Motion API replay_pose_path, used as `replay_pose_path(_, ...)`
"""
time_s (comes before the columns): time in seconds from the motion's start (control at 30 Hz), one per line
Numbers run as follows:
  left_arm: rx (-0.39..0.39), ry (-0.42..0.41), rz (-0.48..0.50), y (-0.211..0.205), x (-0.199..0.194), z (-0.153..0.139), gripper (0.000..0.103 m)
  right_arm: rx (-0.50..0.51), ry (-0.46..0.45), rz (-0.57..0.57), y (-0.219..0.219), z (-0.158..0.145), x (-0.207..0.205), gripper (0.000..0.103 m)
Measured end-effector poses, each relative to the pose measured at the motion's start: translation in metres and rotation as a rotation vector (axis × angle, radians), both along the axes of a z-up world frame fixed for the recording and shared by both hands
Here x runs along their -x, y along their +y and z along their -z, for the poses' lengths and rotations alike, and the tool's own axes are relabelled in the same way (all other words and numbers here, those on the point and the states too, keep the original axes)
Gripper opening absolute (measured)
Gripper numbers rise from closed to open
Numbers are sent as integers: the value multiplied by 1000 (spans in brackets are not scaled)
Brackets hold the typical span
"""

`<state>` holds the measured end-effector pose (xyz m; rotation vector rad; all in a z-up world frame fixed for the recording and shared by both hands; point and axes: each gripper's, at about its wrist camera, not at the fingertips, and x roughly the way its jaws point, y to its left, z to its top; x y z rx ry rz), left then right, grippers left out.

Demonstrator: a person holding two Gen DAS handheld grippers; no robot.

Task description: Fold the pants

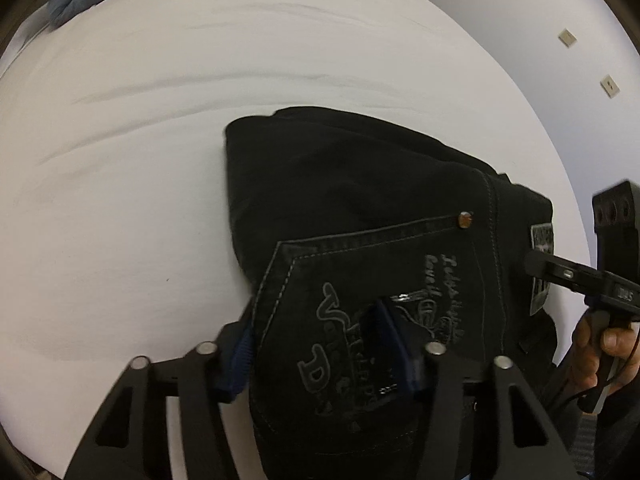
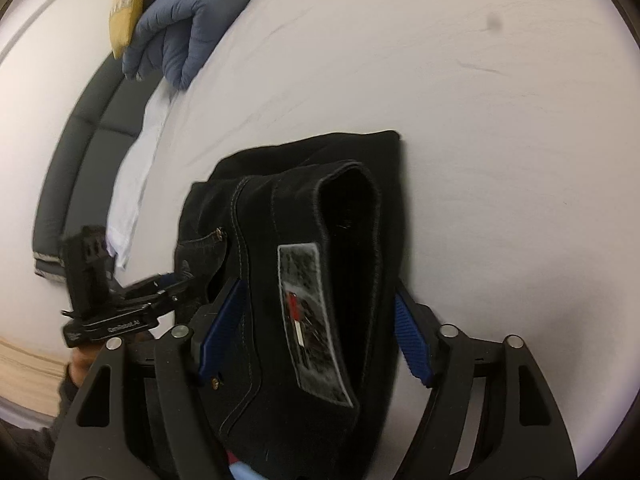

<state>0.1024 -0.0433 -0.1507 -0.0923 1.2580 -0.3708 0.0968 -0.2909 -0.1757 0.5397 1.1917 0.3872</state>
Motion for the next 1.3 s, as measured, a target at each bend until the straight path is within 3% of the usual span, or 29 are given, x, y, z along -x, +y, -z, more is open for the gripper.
replay_pose_path(0.03, -2, -8, 7, -3, 1, -1, 43, 25, 4, -1, 3, 1, -1, 41)
replay_pose_path(0.07, -9, -26, 20, -8, 3, -4, 29, 33, 3, 1, 6, 1, -2, 37)
replay_pose_path(0.13, -32, -62, 31, -14, 6, -10, 20, 83, -37, -6, 16, -6, 0, 27)
replay_pose_path(0.23, -43, -89, 11, -20, 10, -17, 17, 174, -117, -27, 35, -25, 8, 16)
replay_pose_path(0.43, 17, -177, -7, -20, 2, -65, 16, 119, -225, -21, 41, -75, -1, 14)
replay_pose_path(0.63, 40, -283, -5, -32, -44, -117, 16, 75, -287, 12, 20, -120, -61, 14)
replay_pose_path(0.7, 23, -298, 7, -43, -65, -119, 17, 66, -282, 30, 12, -120, -84, 14)
replay_pose_path(0.8, 16, -275, 14, -65, -98, -100, 17, 50, -236, 66, -10, -100, -125, 14)
replay_pose_path(0.9, -2, -243, 26, -76, -121, -67, 18, 67, -191, 101, -27, -61, -153, 18)
replay_pose_path(1.0, -67, -210, 16, -89, -133, -27, 32, 157, -101, 180, -41, -14, -164, 30)
replay_pose_path(1.07, -71, -210, -13, -87, -133, -11, 41, 70, -147, 217, -49, -3, -157, 41)
replay_pose_path(1.17, -40, -222, -34, -76, -124, -13, 57, 71, -179, 231, -51, -6, -146, 51)
replay_pose_path(1.2, -49, -237, -24, -75, -118, -18, 57, 94, -185, 235, -52, -10, -141, 52)
replay_pose_path(1.3, -79, -397, -52, -66, -88, -53, 65, 167, -225, 284, -57, -28, -118, 53)
